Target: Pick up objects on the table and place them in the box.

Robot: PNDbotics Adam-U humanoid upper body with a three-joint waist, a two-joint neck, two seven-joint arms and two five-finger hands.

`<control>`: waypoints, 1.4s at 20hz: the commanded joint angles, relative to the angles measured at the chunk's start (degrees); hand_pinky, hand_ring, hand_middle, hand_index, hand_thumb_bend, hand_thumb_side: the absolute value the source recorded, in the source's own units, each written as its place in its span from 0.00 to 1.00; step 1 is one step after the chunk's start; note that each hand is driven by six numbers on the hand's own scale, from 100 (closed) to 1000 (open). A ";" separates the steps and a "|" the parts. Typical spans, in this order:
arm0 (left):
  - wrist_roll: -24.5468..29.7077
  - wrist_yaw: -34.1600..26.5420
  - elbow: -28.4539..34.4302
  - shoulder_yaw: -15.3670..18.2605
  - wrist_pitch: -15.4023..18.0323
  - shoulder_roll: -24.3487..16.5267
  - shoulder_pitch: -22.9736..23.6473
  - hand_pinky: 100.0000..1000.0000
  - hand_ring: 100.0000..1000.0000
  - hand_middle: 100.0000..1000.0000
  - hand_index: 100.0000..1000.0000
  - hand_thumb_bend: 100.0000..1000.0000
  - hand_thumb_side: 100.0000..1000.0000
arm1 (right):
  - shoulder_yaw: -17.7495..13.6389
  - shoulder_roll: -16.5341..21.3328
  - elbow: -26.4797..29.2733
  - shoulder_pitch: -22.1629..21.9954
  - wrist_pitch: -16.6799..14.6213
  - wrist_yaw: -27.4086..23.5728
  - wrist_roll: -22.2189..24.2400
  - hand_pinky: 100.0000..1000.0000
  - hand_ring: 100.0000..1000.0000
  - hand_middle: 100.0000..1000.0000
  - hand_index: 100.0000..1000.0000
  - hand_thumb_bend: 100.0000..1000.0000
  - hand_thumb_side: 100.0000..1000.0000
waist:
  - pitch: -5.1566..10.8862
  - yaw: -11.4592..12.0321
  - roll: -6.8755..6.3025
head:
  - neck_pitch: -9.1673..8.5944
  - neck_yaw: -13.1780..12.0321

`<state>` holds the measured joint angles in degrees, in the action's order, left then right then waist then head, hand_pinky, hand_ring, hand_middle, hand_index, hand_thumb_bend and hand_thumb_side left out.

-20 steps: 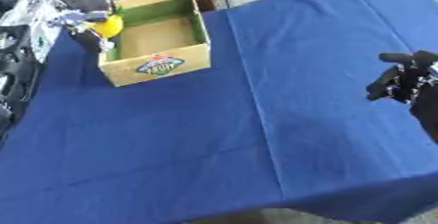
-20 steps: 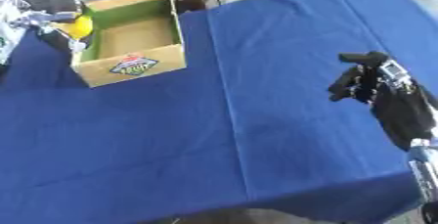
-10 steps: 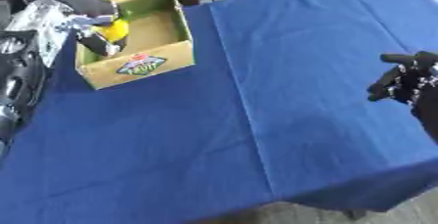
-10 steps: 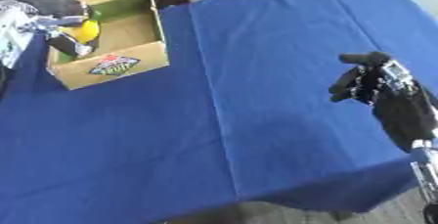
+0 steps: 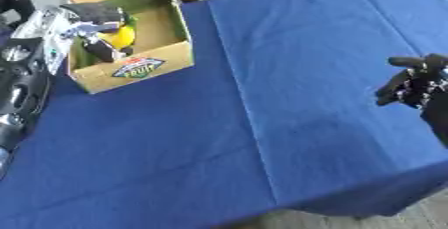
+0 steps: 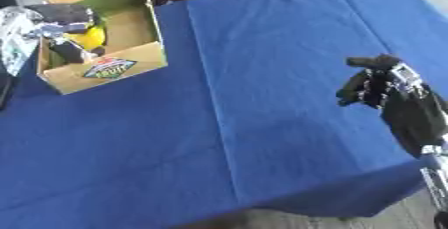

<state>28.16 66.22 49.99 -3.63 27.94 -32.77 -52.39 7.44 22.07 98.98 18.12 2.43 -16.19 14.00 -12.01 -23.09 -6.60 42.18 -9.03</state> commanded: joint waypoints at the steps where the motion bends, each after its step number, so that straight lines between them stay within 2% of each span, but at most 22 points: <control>1: 1.48 0.24 -0.49 0.00 1.13 0.05 -0.07 0.62 0.59 0.60 0.71 0.65 0.44 | -0.43 1.36 1.33 0.65 -0.21 0.42 -0.01 0.56 0.57 0.46 0.82 0.00 0.96 | 0.43 -0.02 0.40 | -0.65 -0.28; 4: 2.38 -0.56 -0.39 0.23 2.28 -0.05 -0.08 0.64 0.65 0.66 0.75 0.91 0.60 | -0.46 1.35 1.33 0.59 -0.22 0.40 -0.03 0.56 0.57 0.46 0.82 0.00 0.95 | 0.57 0.10 0.48 | -0.64 -0.28; 6: 2.75 -1.05 -0.33 0.38 2.64 -0.18 -0.07 0.65 0.66 0.67 0.76 0.98 0.65 | -0.45 1.33 1.33 0.57 -0.21 0.37 -0.01 0.56 0.57 0.46 0.82 0.00 0.95 | 0.69 0.19 0.55 | -0.63 -0.30; 11: 2.09 -2.69 0.30 0.94 2.76 -0.47 -0.03 0.65 0.66 0.67 0.75 0.99 0.69 | -0.54 1.29 1.26 0.35 -0.20 0.30 -0.05 0.56 0.57 0.46 0.82 0.00 0.95 | 1.08 0.48 0.75 | -0.55 -0.27; 17: -2.66 -6.76 4.49 2.58 2.58 -1.66 0.02 0.65 0.65 0.66 0.74 0.97 0.70 | -0.79 1.23 1.09 -0.21 -0.22 0.16 -0.22 0.56 0.57 0.46 0.82 0.00 0.94 | 2.05 1.69 1.35 | -0.22 -0.10; 20: -5.46 -9.52 8.52 3.32 2.99 -3.43 0.35 0.65 0.66 0.67 0.74 1.00 0.70 | -0.97 1.18 0.87 -0.86 -0.19 0.06 -0.37 0.56 0.57 0.46 0.82 0.00 0.93 | 3.04 3.34 1.69 | 0.37 0.19; 23: -8.19 -12.24 12.87 4.19 3.13 -5.75 1.43 0.65 0.65 0.67 0.73 1.00 0.65 | -1.19 1.00 0.65 -1.56 -0.17 -0.10 -0.52 0.56 0.57 0.46 0.82 0.00 0.92 | 4.08 5.56 2.02 | 1.09 0.65; 28: -12.76 -16.81 20.30 6.77 3.52 -9.10 6.53 0.64 0.63 0.65 0.73 0.99 0.58 | -1.69 0.69 0.45 -2.66 -0.22 -0.46 -0.89 0.56 0.57 0.46 0.82 0.00 0.91 | 5.27 9.66 2.89 | 1.89 1.57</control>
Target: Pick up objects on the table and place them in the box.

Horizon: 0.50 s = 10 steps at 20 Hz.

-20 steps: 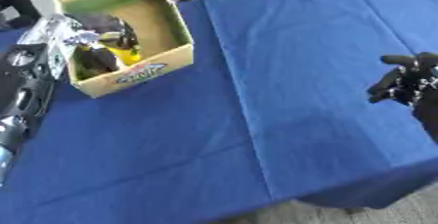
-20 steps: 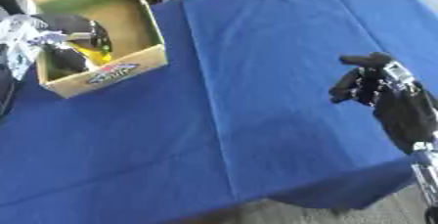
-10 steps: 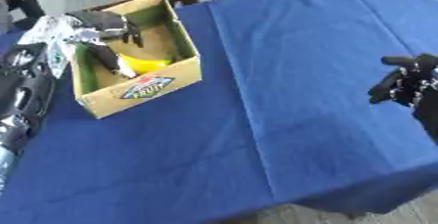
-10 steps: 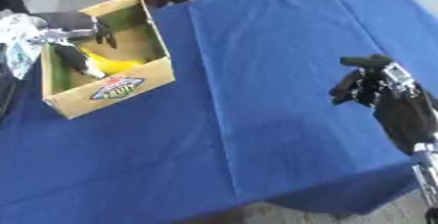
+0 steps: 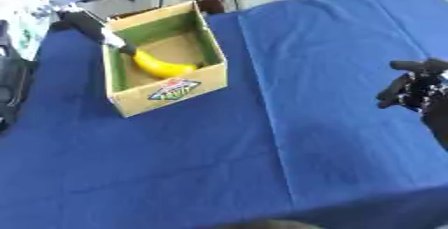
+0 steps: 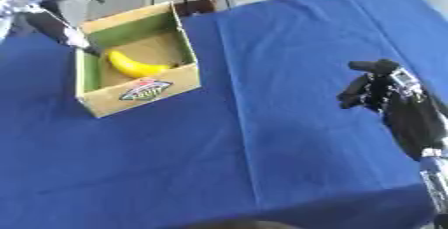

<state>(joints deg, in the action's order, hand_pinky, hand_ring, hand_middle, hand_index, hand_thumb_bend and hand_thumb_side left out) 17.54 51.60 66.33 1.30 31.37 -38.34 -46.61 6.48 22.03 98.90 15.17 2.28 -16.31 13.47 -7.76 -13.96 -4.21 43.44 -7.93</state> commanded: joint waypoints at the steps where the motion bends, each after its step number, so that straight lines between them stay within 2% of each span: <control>1: -3.03 -3.09 5.40 2.21 -0.10 -3.89 2.08 0.64 0.62 0.65 0.73 0.92 0.58 | -0.78 0.67 0.52 0.16 -0.09 -0.38 -0.40 0.56 0.57 0.46 0.82 0.00 0.91 | 1.14 1.09 0.66 | 0.65 0.55; 5: -6.70 -6.76 11.37 3.04 -1.93 -2.61 7.94 0.62 0.59 0.63 0.71 0.79 0.60 | -1.24 0.39 0.50 -0.44 -0.17 -0.62 -0.78 0.56 0.57 0.46 0.82 0.00 0.91 | 1.63 3.97 1.25 | 0.67 1.54; 8: -9.32 -9.38 15.63 3.50 -4.29 0.69 12.19 0.61 0.58 0.63 0.71 0.72 0.61 | -1.48 0.12 0.57 -0.80 -0.21 -0.80 -1.01 0.56 0.57 0.46 0.82 0.00 0.90 | 1.81 5.49 1.50 | 0.68 2.27; 10: -11.04 -11.09 18.42 3.38 -5.89 2.75 14.98 0.61 0.58 0.63 0.70 0.62 0.66 | -1.52 0.04 0.67 -0.80 -0.22 -0.87 -1.03 0.56 0.57 0.46 0.82 0.00 0.90 | 1.81 6.00 1.55 | 0.68 2.76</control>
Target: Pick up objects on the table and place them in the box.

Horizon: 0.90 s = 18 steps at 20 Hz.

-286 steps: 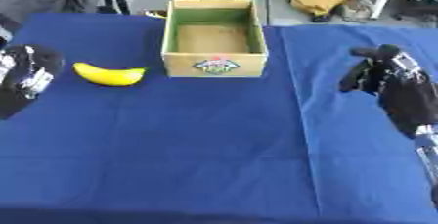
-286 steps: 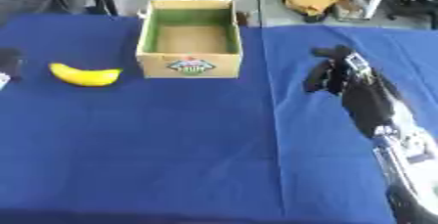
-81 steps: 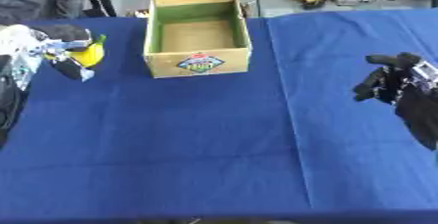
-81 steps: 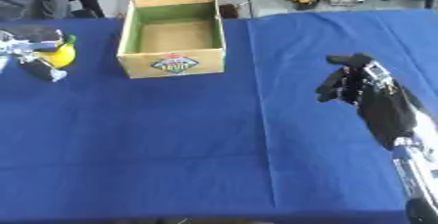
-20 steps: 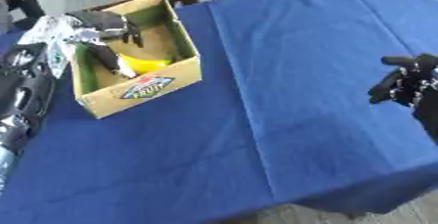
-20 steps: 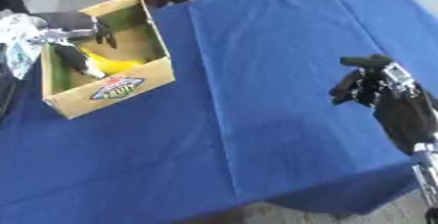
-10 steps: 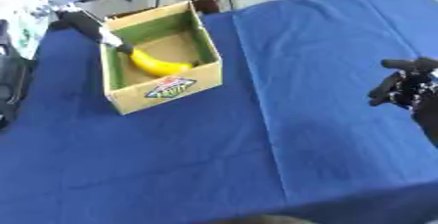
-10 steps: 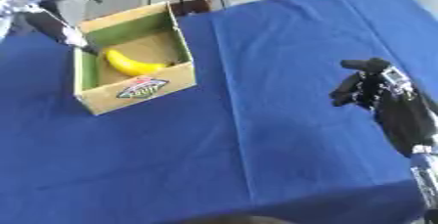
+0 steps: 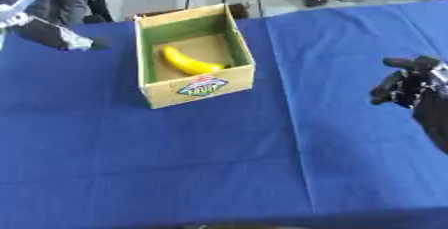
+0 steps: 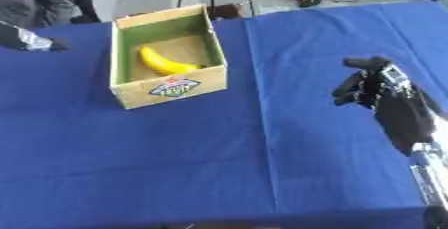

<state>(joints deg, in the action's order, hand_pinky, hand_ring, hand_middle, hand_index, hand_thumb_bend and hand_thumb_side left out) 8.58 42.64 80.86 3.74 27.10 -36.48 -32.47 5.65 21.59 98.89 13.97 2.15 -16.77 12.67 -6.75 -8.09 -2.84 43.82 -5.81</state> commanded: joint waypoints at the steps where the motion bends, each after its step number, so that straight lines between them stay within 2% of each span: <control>1: -2.88 -3.00 5.30 0.76 -2.37 1.67 2.26 0.61 0.57 0.63 0.70 0.59 0.67 | -0.71 0.48 0.74 0.40 -0.11 -0.42 -0.24 0.56 0.57 0.46 0.81 0.00 0.90 | 0.80 0.26 0.20 | 0.30 0.85; 3: -3.92 -4.80 8.23 0.76 -3.86 3.25 5.19 0.60 0.57 0.62 0.70 0.54 0.69 | -0.76 0.49 0.80 0.47 -0.11 -0.45 -0.33 0.56 0.57 0.46 0.81 0.00 0.90 | 0.71 0.52 0.32 | 0.30 1.16; 5: -4.16 -6.61 11.17 0.92 -5.17 4.35 8.13 0.59 0.57 0.62 0.70 0.52 0.70 | -0.64 0.37 0.83 0.49 -0.08 -0.51 -0.28 0.56 0.57 0.46 0.81 0.00 0.90 | 0.78 0.63 0.51 | 0.30 1.12; 6: -4.10 -7.52 12.51 1.10 -5.85 4.89 9.61 0.59 0.56 0.62 0.70 0.42 0.76 | -0.56 0.26 0.79 0.38 -0.04 -0.54 -0.21 0.56 0.58 0.46 0.81 0.00 0.90 | 0.96 0.69 0.64 | 0.30 0.99; 8: -3.97 -9.28 14.95 1.39 -7.29 5.92 12.47 0.58 0.55 0.61 0.69 0.36 0.79 | -0.48 0.15 0.70 0.12 0.01 -0.53 -0.16 0.56 0.58 0.46 0.81 0.00 0.90 | 1.22 0.70 0.82 | 0.30 0.82; 9: -3.87 -10.17 16.18 1.50 -7.90 6.17 13.74 0.58 0.55 0.61 0.69 0.36 0.79 | -0.44 0.13 0.66 0.07 0.03 -0.51 -0.16 0.56 0.58 0.46 0.81 0.00 0.90 | 1.29 0.67 0.86 | 0.30 0.75; 10: -3.63 -12.43 17.13 1.65 -8.61 6.37 14.70 0.57 0.54 0.61 0.69 0.29 0.82 | -0.42 0.09 0.67 0.08 0.00 -0.50 -0.16 0.56 0.57 0.46 0.81 0.00 0.91 | 1.26 0.65 0.95 | 0.30 0.74; 12: -1.73 -20.27 18.53 2.34 -10.23 6.16 15.88 0.57 0.54 0.60 0.69 0.26 0.84 | -0.34 0.08 0.67 0.03 -0.01 -0.48 -0.15 0.56 0.57 0.46 0.81 0.00 0.91 | 1.23 0.79 1.08 | 0.30 0.70; 15: 1.16 -26.90 20.12 3.35 -11.95 6.43 16.86 0.56 0.53 0.60 0.69 0.24 0.84 | -0.37 0.03 0.63 -0.08 -0.02 -0.46 -0.26 0.56 0.57 0.46 0.81 0.00 0.91 | 1.17 0.94 1.25 | 0.30 0.74; 17: 1.99 -29.05 20.47 3.66 -12.77 6.91 17.35 0.55 0.52 0.59 0.68 0.00 0.80 | -0.30 0.04 0.68 -0.03 -0.04 -0.46 -0.26 0.55 0.57 0.46 0.81 0.00 0.91 | 1.03 1.08 1.40 | 0.30 0.66; 18: 2.22 -29.64 20.43 3.75 -13.17 7.15 17.68 0.55 0.52 0.59 0.68 0.00 0.79 | -0.26 0.04 0.71 0.02 -0.06 -0.46 -0.20 0.55 0.57 0.46 0.81 0.00 0.90 | 1.00 1.18 1.43 | 0.30 0.61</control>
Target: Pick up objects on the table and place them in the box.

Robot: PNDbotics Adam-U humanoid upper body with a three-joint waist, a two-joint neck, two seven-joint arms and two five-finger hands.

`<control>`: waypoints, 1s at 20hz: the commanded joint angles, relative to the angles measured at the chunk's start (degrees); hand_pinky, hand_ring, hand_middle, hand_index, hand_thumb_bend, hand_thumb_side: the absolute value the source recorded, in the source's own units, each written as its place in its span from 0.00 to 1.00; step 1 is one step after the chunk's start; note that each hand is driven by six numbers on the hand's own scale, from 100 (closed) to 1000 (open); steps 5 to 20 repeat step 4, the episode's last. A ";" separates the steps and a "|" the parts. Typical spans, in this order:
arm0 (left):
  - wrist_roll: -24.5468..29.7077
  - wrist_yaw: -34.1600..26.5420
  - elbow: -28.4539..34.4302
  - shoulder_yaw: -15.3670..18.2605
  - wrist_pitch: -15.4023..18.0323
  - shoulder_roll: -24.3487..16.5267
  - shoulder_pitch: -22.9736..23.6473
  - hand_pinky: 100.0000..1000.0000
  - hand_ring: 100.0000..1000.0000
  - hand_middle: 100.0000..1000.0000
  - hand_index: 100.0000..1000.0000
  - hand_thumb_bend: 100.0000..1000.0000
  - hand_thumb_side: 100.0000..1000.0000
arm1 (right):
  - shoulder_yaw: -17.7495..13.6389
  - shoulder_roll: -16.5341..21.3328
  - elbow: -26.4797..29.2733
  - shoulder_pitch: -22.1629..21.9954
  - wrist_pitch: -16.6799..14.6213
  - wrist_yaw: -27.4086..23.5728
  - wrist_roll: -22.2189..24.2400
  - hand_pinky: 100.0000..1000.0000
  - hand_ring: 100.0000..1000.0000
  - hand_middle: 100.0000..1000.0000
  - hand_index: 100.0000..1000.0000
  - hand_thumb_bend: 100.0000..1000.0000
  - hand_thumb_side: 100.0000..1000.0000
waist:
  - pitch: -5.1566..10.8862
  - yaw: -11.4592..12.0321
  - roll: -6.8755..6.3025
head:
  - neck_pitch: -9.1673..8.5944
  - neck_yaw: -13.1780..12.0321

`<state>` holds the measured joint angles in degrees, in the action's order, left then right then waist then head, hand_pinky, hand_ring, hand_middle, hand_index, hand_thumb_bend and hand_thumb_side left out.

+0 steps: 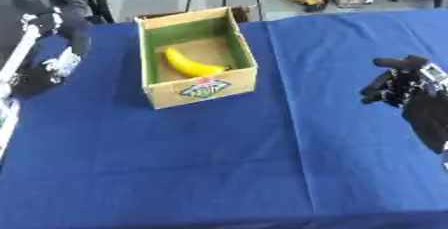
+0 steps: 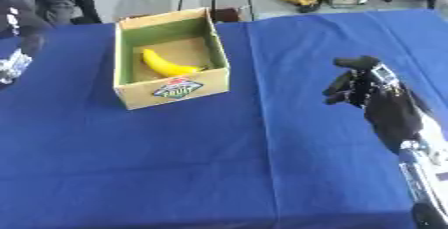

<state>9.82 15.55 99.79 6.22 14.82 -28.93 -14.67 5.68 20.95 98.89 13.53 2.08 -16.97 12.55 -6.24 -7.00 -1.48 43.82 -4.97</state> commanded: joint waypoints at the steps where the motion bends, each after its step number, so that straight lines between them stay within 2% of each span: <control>1: 1.14 -2.89 1.47 1.31 -1.17 -0.24 0.12 0.55 0.52 0.59 0.68 0.00 0.79 | -0.28 0.68 0.74 0.49 -0.01 -0.28 -0.04 0.55 0.57 0.46 0.81 0.00 0.90 | 0.47 0.12 0.09 | 0.29 -0.26; 20: 1.24 -3.79 1.30 1.47 -1.80 0.53 0.55 0.55 0.51 0.58 0.68 0.00 0.78 | -0.37 0.66 0.76 0.51 -0.06 -0.35 -0.15 0.55 0.57 0.46 0.81 0.00 0.90 | 0.35 0.26 0.30 | 0.29 -0.08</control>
